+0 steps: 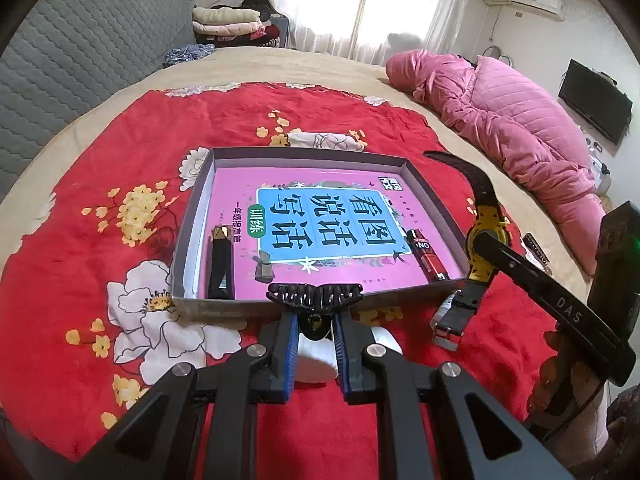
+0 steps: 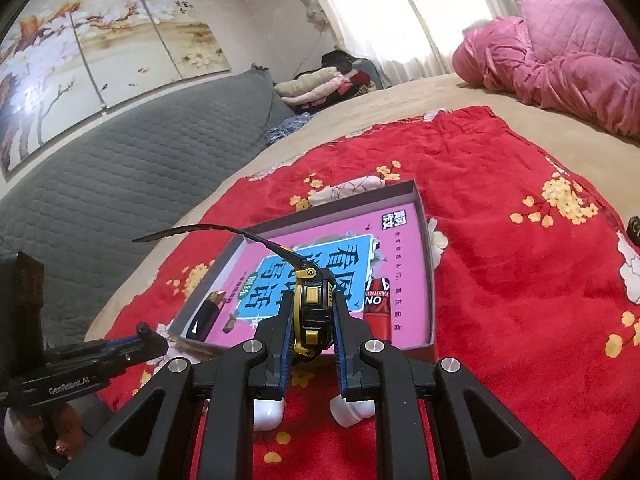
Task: Organize rigid objects
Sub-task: 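Lift and carry the held watch with both tools over the pink workbook, then lower the watch onto the workbook and open left tool while right tool releases it, then withdraw both open tools from the box toward the remaining objects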
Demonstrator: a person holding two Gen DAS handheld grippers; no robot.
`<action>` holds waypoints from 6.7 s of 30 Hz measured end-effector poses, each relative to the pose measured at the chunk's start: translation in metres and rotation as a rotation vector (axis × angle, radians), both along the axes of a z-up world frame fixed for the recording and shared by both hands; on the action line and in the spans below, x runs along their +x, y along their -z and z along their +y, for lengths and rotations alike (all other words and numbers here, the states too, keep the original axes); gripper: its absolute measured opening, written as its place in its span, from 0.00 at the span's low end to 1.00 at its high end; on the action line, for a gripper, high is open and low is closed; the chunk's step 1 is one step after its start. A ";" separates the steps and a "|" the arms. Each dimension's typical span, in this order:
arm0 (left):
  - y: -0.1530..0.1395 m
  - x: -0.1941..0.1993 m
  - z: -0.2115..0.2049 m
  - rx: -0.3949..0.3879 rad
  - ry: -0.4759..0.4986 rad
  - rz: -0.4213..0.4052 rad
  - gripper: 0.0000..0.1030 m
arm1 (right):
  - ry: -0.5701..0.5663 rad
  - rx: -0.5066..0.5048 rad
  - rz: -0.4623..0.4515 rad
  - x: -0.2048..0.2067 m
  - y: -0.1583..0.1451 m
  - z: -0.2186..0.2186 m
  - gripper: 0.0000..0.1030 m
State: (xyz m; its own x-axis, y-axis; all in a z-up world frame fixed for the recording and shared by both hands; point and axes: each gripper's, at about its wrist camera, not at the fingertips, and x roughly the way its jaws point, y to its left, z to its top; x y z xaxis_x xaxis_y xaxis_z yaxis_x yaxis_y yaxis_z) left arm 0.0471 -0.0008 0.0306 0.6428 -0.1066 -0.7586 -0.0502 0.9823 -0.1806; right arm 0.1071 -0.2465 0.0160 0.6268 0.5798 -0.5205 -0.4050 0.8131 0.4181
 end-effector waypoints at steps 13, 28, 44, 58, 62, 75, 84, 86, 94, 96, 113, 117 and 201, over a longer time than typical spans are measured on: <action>0.004 0.021 0.010 -0.017 -0.036 -0.025 0.16 | 0.007 -0.010 0.017 0.017 0.009 0.006 0.17; 0.018 0.043 0.009 0.012 -0.033 -0.014 0.16 | 0.044 0.054 0.067 0.050 0.027 0.002 0.18; 0.038 0.068 0.008 0.016 -0.039 0.047 0.16 | 0.026 -0.045 0.042 0.067 0.032 0.027 0.19; 0.051 0.072 0.013 0.027 -0.047 0.115 0.16 | -0.046 -0.295 -0.025 0.061 0.040 0.065 0.19; 0.053 0.071 0.015 0.035 -0.047 0.142 0.16 | -0.076 -0.359 -0.052 0.056 0.041 0.075 0.19; 0.054 0.081 0.013 0.056 -0.048 0.243 0.16 | -0.103 -0.427 -0.032 0.056 0.048 0.084 0.21; 0.059 0.091 0.014 0.051 -0.054 0.312 0.16 | -0.103 -0.432 -0.023 0.056 0.049 0.083 0.22; 0.060 0.092 0.015 0.052 -0.055 0.325 0.16 | -0.105 -0.436 -0.023 0.056 0.049 0.083 0.22; 0.060 0.095 0.015 0.053 -0.052 0.343 0.16 | -0.129 -0.513 -0.041 0.053 0.055 0.092 0.26; 0.060 0.096 0.014 0.056 -0.051 0.349 0.16 | -0.123 -0.518 -0.042 0.053 0.055 0.092 0.26; 0.059 0.100 0.018 0.055 -0.067 0.438 0.16 | -0.108 -0.558 -0.064 0.052 0.053 0.092 0.28; 0.060 0.104 0.019 0.053 -0.071 0.467 0.16 | -0.108 -0.558 -0.064 0.052 0.053 0.092 0.29; 0.018 0.036 0.019 0.053 -0.061 0.231 0.46 | -0.134 -0.229 -0.158 0.044 0.013 0.058 0.73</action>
State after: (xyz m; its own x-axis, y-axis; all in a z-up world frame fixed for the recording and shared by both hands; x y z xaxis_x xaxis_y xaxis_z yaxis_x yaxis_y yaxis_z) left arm 0.0829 0.0178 0.0130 0.4555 -0.0294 -0.8897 -0.1438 0.9839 -0.1061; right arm 0.1516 -0.1881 0.0027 0.6361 0.5418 -0.5494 -0.5604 0.8138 0.1537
